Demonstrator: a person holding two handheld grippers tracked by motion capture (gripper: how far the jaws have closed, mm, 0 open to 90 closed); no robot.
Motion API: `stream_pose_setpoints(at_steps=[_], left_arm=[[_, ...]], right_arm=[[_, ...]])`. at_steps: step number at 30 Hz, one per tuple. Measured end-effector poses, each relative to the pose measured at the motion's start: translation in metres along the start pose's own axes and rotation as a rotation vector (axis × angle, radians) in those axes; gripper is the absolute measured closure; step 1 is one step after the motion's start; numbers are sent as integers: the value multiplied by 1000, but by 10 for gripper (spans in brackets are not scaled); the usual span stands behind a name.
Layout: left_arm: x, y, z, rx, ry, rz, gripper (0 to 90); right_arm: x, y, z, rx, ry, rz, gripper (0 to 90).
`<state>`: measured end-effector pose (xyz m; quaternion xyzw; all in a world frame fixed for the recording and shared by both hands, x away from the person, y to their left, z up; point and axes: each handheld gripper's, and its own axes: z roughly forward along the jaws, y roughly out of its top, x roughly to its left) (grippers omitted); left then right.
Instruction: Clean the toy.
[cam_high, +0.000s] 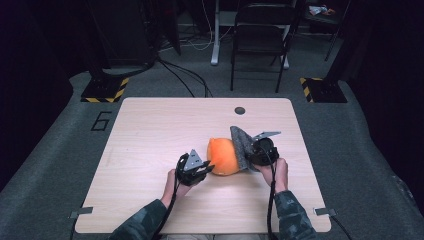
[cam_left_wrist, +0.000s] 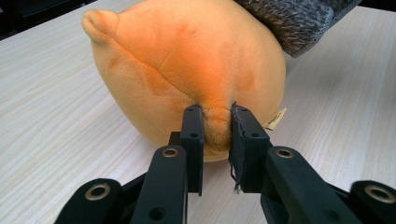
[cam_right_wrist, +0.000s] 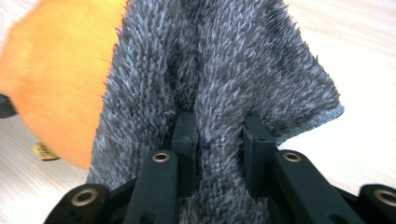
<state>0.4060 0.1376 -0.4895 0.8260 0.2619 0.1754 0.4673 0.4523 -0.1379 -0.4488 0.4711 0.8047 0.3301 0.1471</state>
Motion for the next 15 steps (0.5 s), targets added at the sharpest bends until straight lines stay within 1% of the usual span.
stream_pose_setpoints(at_steps=[1, 5, 6, 8, 11, 13, 15], left_arm=[[0, 0, 0, 1, -1, -1, 762], [2, -1, 0, 2, -2, -7, 762], [2, -1, 0, 2, -2, -7, 762], [1, -1, 0, 3, 1, -2, 761], [2, -1, 0, 7, 0, 1, 760], [4, -2, 0, 7, 3, -9, 760], [6, -3, 0, 5, 2, -15, 759]], right_arm=[[-1, -1, 1, 8, 0, 10, 710], [-9, -5, 8, 30, -10, 15, 711], [-9, -7, 10, 38, -9, 28, 711], [-12, -9, 14, 61, -17, 26, 711], [-16, -12, 19, 82, -23, 42, 710], [-20, -17, 26, 130, -36, 41, 709], [-23, -21, 33, 164, -47, 53, 709]])
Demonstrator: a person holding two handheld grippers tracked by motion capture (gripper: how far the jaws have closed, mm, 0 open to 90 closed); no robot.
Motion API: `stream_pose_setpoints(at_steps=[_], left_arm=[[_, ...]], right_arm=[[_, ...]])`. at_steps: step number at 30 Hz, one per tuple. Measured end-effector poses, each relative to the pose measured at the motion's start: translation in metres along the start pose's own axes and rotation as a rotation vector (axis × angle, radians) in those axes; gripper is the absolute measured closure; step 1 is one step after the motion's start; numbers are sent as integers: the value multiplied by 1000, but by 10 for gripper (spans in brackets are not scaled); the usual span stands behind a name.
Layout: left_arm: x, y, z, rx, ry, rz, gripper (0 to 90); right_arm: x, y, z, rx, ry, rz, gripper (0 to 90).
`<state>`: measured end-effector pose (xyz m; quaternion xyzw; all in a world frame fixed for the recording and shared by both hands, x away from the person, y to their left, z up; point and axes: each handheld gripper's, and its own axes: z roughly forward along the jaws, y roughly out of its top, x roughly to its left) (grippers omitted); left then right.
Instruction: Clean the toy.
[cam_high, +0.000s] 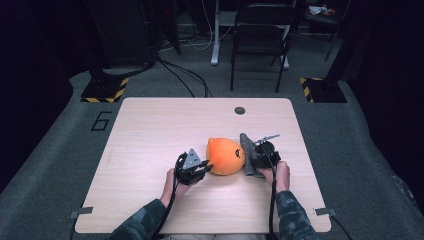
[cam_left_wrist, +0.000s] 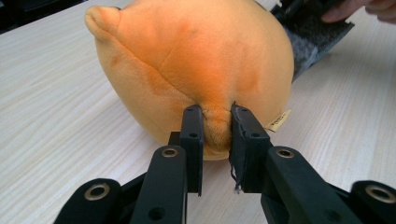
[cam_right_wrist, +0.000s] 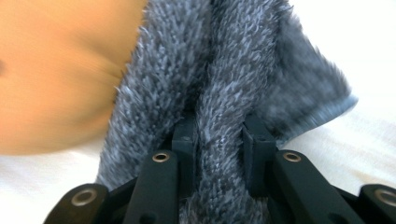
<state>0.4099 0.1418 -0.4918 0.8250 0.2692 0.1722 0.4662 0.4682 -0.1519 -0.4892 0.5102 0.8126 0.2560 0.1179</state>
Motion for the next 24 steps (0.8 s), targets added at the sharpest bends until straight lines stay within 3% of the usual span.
stream_pose_setpoints(at_steps=[2, 4, 7, 12, 13, 16, 18, 21, 24], left_arm=[[3, -1, -1, 5, 3, -11, 758], [4, -2, -1, 3, 3, -13, 757], [5, -2, -1, 4, 3, -14, 755], [6, -2, -1, 4, 3, -17, 753], [6, -2, -1, 3, 6, -11, 752], [5, -2, -1, 4, 7, -5, 751], [5, -2, -1, 0, 11, -6, 750], [7, -2, -2, 2, 6, -13, 748], [8, -3, -1, -4, 4, -15, 743]], right_arm=[[-5, -2, 5, 2, 19, 18, 710], [-4, 0, 1, -4, -9, 0, 713], [-5, 3, -9, -35, -16, 13, 714], [-6, 9, -47, -192, 6, 32, 715], [-5, 10, -55, -223, 14, 10, 715], [10, 16, -71, -278, 57, -5, 716], [25, 20, -73, -293, 72, -44, 716], [42, 24, -67, -290, 99, -88, 716], [47, 25, -56, -266, 111, -104, 717]])
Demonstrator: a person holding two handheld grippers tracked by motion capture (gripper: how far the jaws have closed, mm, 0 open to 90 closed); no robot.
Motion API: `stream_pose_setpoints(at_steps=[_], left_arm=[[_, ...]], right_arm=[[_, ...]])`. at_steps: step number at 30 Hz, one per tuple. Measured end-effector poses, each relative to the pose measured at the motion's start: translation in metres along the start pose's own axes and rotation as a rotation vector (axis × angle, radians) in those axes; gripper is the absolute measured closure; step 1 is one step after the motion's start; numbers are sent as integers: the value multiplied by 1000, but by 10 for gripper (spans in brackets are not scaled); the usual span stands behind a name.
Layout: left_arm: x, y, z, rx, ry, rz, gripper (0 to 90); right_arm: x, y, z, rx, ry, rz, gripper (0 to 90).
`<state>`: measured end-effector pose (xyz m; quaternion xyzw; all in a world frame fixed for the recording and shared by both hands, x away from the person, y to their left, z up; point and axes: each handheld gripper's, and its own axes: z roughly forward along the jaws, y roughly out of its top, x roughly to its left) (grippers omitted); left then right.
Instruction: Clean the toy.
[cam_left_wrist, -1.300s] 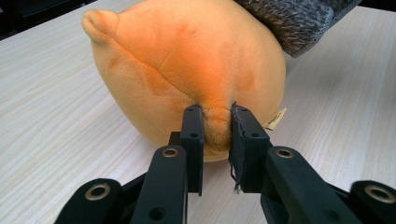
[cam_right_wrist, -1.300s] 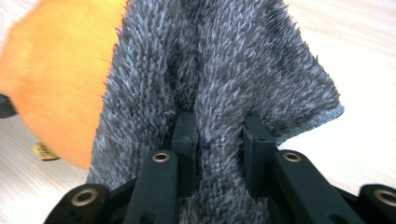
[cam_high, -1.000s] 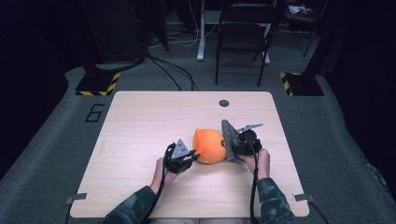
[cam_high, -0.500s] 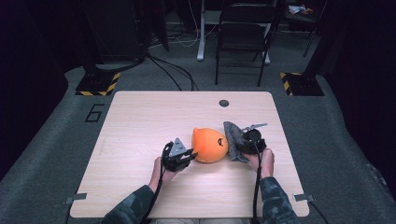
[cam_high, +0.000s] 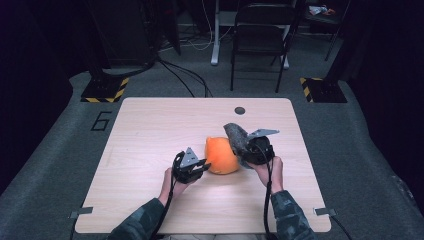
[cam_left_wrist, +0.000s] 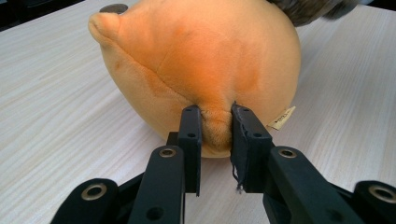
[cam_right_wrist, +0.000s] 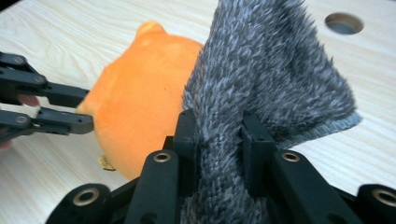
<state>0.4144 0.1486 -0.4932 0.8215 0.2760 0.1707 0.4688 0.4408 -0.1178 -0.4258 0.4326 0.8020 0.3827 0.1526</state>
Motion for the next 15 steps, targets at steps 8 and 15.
stream_pose_setpoints(at_steps=[8, 15], left_arm=[[0, 1, 0, 39, 25, 61, 558], [-3, -1, 4, 42, 74, 148, 398]], right_arm=[[-7, -4, 15, 9, -30, -2, 719], [-9, -4, 16, 8, -20, 15, 719]])
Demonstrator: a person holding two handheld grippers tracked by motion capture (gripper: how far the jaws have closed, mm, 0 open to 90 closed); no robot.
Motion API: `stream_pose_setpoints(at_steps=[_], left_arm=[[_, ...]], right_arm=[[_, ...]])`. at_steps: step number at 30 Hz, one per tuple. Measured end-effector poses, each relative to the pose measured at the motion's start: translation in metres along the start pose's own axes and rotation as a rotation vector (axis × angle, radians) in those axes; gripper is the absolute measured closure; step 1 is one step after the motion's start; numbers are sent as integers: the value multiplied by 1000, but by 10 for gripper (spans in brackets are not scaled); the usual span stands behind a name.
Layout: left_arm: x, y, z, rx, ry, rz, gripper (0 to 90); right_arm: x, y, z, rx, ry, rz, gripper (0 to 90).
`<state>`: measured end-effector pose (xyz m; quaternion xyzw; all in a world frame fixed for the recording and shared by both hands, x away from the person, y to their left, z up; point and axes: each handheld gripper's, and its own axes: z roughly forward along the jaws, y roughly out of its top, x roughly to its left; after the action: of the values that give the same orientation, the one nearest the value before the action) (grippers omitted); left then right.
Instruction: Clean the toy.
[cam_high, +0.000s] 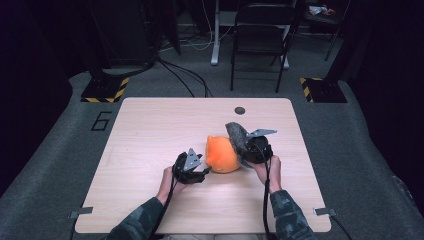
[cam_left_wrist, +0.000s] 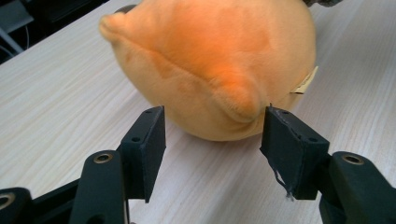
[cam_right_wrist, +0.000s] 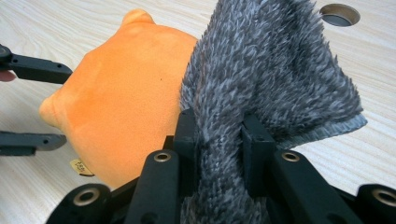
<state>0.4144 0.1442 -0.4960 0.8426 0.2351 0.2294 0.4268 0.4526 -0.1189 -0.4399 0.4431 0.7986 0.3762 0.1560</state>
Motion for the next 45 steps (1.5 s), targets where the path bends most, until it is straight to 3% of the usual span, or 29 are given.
stream_pose_setpoints(at_steps=[7, 13, 16, 18, 20, 24, 29, 39, 42, 45], left_arm=[[-11, -1, 11, -1, 36, 83, 433], [-9, -2, 13, -28, 15, 15, 659], [-10, 0, 12, -31, 11, -3, 708], [-9, 1, 11, -33, 0, -20, 726], [-9, 2, 11, -30, -10, -39, 734], [-2, 6, 5, -43, -51, -121, 742], [3, 11, -2, -63, -67, -186, 744], [4, 19, -11, -85, -96, -225, 742], [2, 19, -10, -83, -108, -227, 740], [2, 18, -8, -78, -111, -223, 738]], right_arm=[[0, 0, 1, -2, 2, 3, 719], [0, 0, 0, -4, 5, -1, 718], [1, 1, -2, -7, -4, -19, 718], [1, 2, -5, -9, -4, -5, 718], [0, 5, -9, -19, -1, -11, 718], [2, 9, -17, -32, 4, -10, 719], [14, 18, -30, -61, 22, -37, 719], [59, 32, -38, -101, 162, -109, 717], [66, 32, -29, -84, 172, -122, 716], [64, 27, -17, -47, 158, -125, 715]])
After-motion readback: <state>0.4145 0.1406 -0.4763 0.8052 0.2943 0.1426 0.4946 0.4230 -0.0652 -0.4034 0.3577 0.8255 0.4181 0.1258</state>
